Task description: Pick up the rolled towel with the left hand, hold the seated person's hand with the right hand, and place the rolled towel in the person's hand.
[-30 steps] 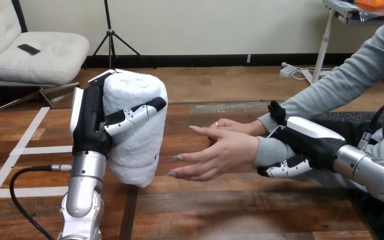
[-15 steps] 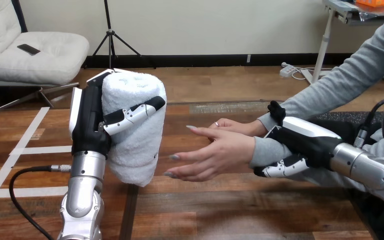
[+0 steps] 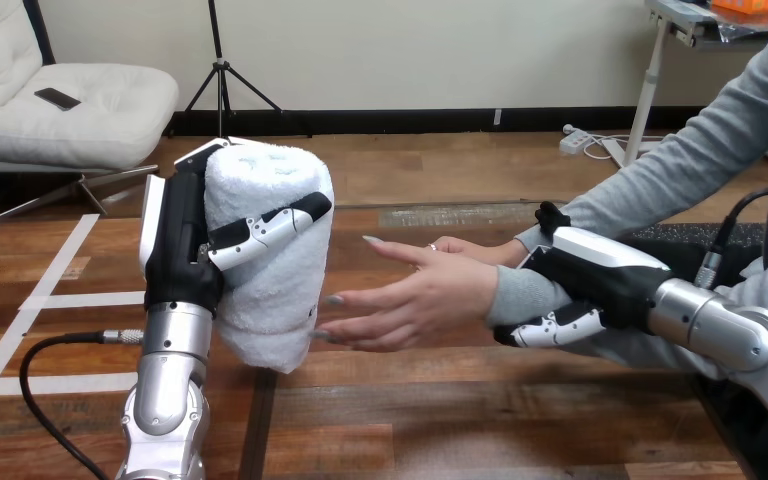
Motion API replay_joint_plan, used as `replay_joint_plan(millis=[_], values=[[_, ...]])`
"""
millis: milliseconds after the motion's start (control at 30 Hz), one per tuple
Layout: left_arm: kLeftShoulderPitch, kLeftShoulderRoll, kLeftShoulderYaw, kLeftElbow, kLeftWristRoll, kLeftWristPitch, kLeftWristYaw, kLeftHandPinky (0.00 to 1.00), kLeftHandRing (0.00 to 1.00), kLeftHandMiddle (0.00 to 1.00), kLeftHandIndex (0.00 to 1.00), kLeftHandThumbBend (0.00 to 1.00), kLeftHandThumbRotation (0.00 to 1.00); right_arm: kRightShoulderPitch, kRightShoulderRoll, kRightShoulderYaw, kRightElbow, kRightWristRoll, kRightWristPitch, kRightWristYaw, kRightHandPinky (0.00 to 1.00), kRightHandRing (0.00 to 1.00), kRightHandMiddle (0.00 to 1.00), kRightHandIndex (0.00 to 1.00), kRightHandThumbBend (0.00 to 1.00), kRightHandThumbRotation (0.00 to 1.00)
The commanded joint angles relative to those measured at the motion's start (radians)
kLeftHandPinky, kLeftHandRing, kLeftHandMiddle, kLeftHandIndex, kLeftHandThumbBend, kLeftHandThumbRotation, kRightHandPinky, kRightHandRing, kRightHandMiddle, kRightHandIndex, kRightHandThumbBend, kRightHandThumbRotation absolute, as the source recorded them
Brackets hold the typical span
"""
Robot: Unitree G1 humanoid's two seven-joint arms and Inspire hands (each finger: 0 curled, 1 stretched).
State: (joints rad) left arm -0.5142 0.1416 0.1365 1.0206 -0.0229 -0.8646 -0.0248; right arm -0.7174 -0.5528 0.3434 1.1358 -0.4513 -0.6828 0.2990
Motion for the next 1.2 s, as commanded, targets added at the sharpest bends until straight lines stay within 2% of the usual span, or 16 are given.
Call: replay_joint_plan(millis=[0,500,900,1167], values=[[-0.093,0.003,-0.001,-0.029,0.014,-0.041,0.015,0.31,0.35,0.39,0.41,0.6,0.0,-0.107,0.025,-0.015,-0.056,0.007,-0.027,-0.017,0.2,0.23,0.29,0.29,0.48,0.4],[-0.092,-0.008,0.002,-0.022,0.004,-0.039,0.011,0.32,0.35,0.39,0.41,0.6,0.0,-0.121,0.03,-0.017,-0.055,0.005,-0.027,-0.002,0.2,0.24,0.29,0.29,0.48,0.44],[-0.087,-0.01,-0.008,-0.03,0.033,-0.042,0.038,0.33,0.35,0.4,0.42,0.6,0.0,-0.132,0.037,-0.02,-0.062,-0.004,-0.016,0.009,0.2,0.24,0.29,0.29,0.49,0.46],[-0.088,-0.014,-0.01,-0.027,0.045,-0.046,0.05,0.33,0.35,0.4,0.42,0.61,0.0,-0.138,0.04,-0.016,-0.059,-0.013,-0.028,0.0,0.21,0.24,0.3,0.29,0.49,0.46]])
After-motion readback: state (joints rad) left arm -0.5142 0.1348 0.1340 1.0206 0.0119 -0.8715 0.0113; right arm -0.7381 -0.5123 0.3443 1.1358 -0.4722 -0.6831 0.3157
